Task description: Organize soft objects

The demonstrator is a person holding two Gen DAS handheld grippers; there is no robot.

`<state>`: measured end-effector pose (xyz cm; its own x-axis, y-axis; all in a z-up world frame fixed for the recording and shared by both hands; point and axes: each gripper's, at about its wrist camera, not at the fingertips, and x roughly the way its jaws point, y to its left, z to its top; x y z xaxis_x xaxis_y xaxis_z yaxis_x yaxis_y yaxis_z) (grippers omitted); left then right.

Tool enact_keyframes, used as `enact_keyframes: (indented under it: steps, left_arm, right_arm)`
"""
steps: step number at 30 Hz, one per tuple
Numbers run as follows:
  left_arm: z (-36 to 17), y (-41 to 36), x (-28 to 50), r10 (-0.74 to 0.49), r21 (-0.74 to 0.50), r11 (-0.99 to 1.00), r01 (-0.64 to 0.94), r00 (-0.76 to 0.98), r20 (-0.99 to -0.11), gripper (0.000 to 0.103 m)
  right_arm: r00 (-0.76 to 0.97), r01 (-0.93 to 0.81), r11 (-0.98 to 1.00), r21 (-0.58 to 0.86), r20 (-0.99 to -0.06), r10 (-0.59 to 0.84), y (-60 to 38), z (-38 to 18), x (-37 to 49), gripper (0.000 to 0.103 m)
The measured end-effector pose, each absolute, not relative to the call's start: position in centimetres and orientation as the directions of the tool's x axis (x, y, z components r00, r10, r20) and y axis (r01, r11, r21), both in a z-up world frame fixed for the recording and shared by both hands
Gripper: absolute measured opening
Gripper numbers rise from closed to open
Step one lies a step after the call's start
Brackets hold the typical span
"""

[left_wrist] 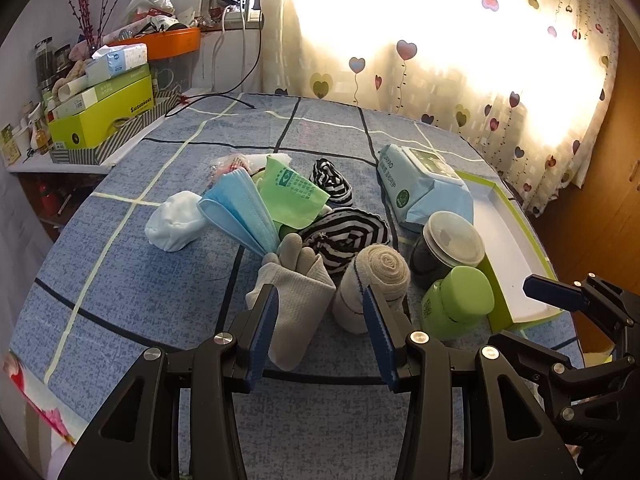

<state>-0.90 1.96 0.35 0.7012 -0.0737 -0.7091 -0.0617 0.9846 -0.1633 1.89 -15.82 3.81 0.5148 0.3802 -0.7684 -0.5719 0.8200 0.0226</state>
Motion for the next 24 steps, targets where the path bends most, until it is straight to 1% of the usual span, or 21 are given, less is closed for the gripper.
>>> enact_keyframes:
  steps: [7, 10, 13, 15, 18, 24]
  left_arm:
    - [0.1, 2.7, -0.8, -0.097, -0.190, 0.980, -0.061, 0.684, -0.723, 0.045]
    - [0.2, 2.9, -1.1, -0.111, -0.204, 0.978, -0.050, 0.701, -0.705, 0.045]
    - [0.4, 3.3, -1.1, -0.082, -0.177, 0.982, -0.060, 0.711, -0.699, 0.045]
    - [0.2, 4.1, -0.9, -0.095, -0.204, 0.976, -0.071, 0.706, -0.701, 0.045]
    - [0.2, 5.2, -0.9, -0.049, -0.179, 0.978, -0.107, 0.719, -0.694, 0.045]
    - [-0.1, 6.8, -0.8, -0.052, -0.204, 0.971, -0.125, 0.725, -0.687, 0.045]
  right_arm:
    - [0.519, -0.581, 0.813, 0.021, -0.761, 0.390, -15.5, 4.1, 2.0, 0.068]
    - [0.523, -0.584, 0.812, 0.020, -0.755, 0.395, -15.4, 4.2, 2.1, 0.068]
    - [0.522, -0.593, 0.805, 0.020, -0.751, 0.404, -14.9, 4.5, 2.3, 0.068]
    - [0.520, -0.603, 0.798, 0.018, -0.749, 0.410, -14.5, 4.6, 2.4, 0.068]
    - [0.514, -0.619, 0.785, 0.016, -0.747, 0.421, -13.6, 4.7, 2.7, 0.068]
    - [0.497, -0.650, 0.760, 0.018, -0.746, 0.443, -11.8, 4.6, 3.5, 0.068]
